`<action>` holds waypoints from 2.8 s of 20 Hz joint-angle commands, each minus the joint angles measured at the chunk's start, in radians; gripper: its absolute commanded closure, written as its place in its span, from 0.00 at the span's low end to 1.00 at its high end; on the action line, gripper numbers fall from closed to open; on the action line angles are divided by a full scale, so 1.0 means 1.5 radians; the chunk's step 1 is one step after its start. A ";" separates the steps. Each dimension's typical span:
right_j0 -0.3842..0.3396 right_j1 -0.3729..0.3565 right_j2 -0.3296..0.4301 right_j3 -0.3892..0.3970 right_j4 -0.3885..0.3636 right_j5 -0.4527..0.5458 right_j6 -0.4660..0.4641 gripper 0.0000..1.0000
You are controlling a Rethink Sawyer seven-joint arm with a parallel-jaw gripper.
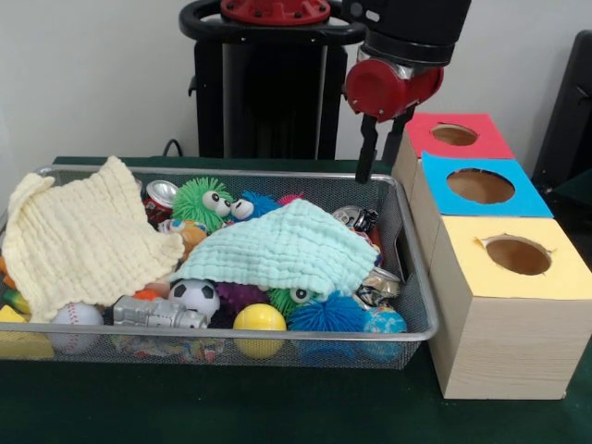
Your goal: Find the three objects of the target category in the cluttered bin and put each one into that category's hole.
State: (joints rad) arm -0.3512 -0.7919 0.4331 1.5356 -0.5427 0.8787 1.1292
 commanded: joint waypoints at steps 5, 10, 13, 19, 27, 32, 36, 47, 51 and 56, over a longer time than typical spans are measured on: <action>-0.013 0.116 0.037 -0.171 -0.023 0.082 -0.105 0.00; -0.008 0.148 0.034 -0.225 -0.035 0.102 -0.130 0.00; 0.000 0.170 0.026 -0.285 -0.060 0.130 -0.158 0.00; 0.002 0.203 0.018 -0.371 -0.093 0.146 -0.173 0.00; -0.070 0.180 0.056 -0.365 -0.045 0.164 -0.234 0.00; -0.089 0.189 0.068 -0.395 -0.052 0.216 -0.275 0.00; -0.086 0.199 0.066 -0.426 -0.070 0.258 -0.295 0.00; -0.077 0.242 0.045 -0.509 -0.007 0.315 -0.062 0.00; -0.044 0.272 0.029 -0.579 -0.044 0.377 -0.071 0.00; -0.002 0.308 0.016 -0.678 -0.111 0.451 -0.096 0.00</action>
State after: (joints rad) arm -0.4090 -0.4088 0.4689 0.6582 -0.6116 1.3524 1.0746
